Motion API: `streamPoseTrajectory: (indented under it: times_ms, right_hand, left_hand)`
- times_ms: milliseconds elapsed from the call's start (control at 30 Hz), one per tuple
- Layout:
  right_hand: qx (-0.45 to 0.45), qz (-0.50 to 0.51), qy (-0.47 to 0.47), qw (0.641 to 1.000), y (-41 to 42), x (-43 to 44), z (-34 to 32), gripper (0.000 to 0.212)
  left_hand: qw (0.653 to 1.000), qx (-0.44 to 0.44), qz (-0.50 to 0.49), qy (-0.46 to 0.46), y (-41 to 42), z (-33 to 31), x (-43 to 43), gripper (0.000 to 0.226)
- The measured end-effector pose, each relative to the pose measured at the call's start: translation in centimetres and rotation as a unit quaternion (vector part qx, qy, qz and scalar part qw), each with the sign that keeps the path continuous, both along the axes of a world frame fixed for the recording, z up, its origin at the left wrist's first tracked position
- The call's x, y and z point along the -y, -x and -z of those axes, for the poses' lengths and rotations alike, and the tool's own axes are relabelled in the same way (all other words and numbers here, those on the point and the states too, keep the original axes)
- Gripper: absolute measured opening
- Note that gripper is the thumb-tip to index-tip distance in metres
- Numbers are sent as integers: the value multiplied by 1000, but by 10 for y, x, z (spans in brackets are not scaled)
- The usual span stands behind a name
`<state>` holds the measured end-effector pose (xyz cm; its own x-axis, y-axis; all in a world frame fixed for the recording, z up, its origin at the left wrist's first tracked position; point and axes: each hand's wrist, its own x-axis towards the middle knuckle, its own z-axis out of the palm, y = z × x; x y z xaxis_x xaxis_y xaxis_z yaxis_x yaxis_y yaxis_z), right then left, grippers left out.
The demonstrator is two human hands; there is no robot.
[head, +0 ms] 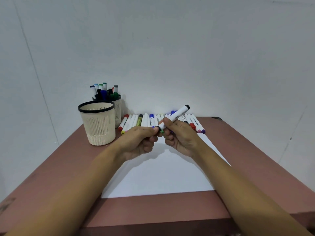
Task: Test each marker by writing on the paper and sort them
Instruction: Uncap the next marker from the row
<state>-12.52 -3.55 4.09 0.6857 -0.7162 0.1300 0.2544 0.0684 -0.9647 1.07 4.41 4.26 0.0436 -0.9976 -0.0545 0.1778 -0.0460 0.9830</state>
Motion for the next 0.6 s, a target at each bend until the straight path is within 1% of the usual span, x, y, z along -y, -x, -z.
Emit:
streamPoseTrajectory:
  times_ms: [100,167,233,267,300,333,367,400,433,467,500,533,600]
  right_hand:
    - [5,-8,4,1000,-3,0,-4,20]
    - [2,-7,15,1000,-3,2,-4,19]
    - [-20,3,39,999,-2,3,-4,19]
    - [-33,16,49,998,-2,4,-4,19]
    - [-48,34,56,997,0,4,-4,20]
    - [-66,62,57,994,1,5,-6,21]
    - [-84,98,48,990,2,5,-9,24]
    - [-95,141,27,985,4,5,-11,31]
    - [-102,182,6,978,5,5,-13,39]
    - [-109,214,-10,971,6,5,-13,46]
    - [-115,233,-21,965,5,5,-13,50]
    - [-115,244,-32,962,3,3,-12,50]
    - [-94,260,-55,959,-1,1,-11,42]
  left_hand:
    - [996,-80,27,-17,-1,-3,0,22]
    - [995,-96,29,-13,-1,-3,1,23]
    - [999,-52,14,5,-2,-2,1,25]
    - [1000,-8,-2,26,-1,-1,1,24]
    - [997,56,-27,53,0,0,2,23]
    - [983,153,-60,83,1,1,3,22]
    - [950,274,-101,109,3,2,3,21]
    - [900,391,-139,134,3,5,4,18]
    - [851,473,-164,159,4,8,4,13]
    - [821,514,-174,177,6,10,3,8]
    - [806,533,-174,190,8,11,2,8]
    - [795,545,-174,203,10,13,2,14]
    - [769,570,-186,222,15,14,4,23]
